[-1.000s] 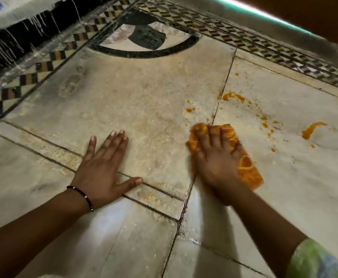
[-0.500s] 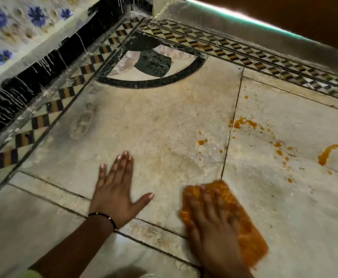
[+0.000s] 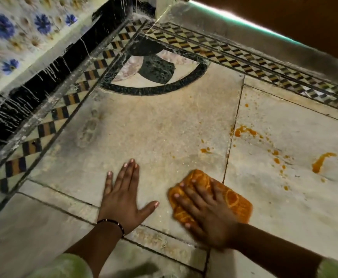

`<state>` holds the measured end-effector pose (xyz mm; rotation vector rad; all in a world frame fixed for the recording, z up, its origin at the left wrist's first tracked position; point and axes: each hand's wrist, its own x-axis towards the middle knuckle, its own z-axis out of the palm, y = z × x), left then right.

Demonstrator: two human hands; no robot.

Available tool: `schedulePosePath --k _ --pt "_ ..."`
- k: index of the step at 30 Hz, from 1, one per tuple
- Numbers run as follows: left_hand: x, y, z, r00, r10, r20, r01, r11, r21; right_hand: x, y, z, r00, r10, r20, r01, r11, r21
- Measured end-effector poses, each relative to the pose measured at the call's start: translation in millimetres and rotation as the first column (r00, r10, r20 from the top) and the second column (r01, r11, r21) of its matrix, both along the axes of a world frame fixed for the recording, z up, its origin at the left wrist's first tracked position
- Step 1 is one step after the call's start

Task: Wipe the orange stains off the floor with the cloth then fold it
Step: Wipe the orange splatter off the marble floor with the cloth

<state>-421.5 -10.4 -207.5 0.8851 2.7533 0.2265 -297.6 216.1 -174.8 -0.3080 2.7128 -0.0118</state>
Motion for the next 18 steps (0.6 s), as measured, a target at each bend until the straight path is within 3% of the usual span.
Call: schedulePosePath --k 2,6,10,12,15,18 --pt "-1 0 -2 1.0 0.003 -0.025 -0.003 1.0 -0.004 -44 -16 -5 0.991 0.072 -0.113 -0.08 0.994 -0.072" --pt "-2 0 -4 0.999 -0.002 -0.055 0.001 1.0 -0.009 -116 14 -10 0.979 -0.148 -0.138 0.141 0.988 -0.058" --pt "-1 0 -3 0.999 0.009 -0.034 -0.009 1.0 0.015 -67 60 -12 0.863 -0.469 -0.187 0.458 0.883 -0.101" --pt "-2 -1 -4 1.0 0.02 -0.015 -0.02 0.999 0.041 -33 39 -11 0.833 -0.519 -0.193 0.516 0.854 -0.071" --pt "-2 -2 -2 1.0 0.026 -0.002 -0.026 0.998 0.059 -40 -6 -12 0.913 -0.382 -0.145 0.376 0.924 -0.069" --pt "-1 -4 -4 0.999 0.033 0.0 -0.033 0.997 0.069 -104 -26 -12 0.976 -0.189 -0.105 0.175 0.976 -0.13"
